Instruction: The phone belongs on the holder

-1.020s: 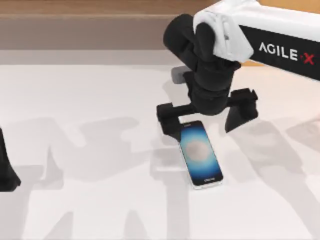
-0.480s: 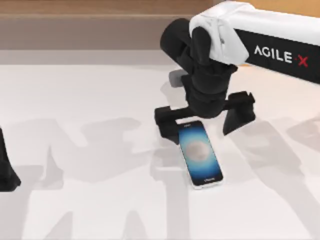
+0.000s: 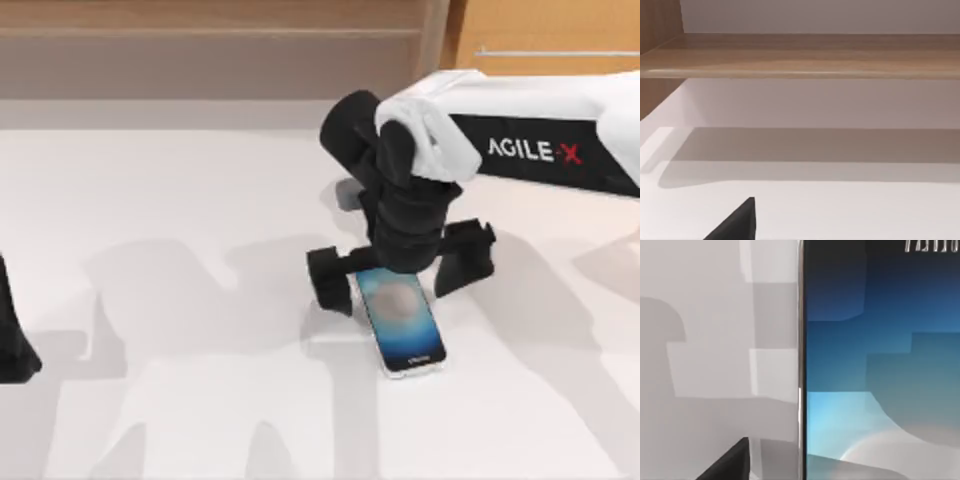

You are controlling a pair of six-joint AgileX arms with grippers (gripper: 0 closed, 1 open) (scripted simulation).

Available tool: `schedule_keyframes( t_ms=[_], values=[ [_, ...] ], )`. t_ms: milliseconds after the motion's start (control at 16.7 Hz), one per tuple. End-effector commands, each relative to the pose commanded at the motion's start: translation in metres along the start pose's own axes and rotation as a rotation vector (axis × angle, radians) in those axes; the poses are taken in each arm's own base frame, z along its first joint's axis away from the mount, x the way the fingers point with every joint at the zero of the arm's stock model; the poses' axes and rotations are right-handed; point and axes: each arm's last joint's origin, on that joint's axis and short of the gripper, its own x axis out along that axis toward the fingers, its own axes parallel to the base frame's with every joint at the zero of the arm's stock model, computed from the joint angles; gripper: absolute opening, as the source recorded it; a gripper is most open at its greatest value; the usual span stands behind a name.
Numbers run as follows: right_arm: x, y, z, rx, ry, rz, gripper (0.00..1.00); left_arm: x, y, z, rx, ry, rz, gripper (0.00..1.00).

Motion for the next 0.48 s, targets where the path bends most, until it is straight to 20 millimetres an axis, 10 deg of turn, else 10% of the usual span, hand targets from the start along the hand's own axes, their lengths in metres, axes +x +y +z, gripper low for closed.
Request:
schedule_keyframes(
  t_ms=[180,480],
  values=[
    [0.0002,0.0000,0.0000,0.000,0.000,0.000,1.00,0.0000,0.0000,0.0000,0.000,0.000,0.000,1.00],
    [0.0002,0.0000,0.0000,0.000,0.000,0.000,0.62,0.0000,0.0000,0.0000,0.000,0.000,0.000,1.00]
  ],
)
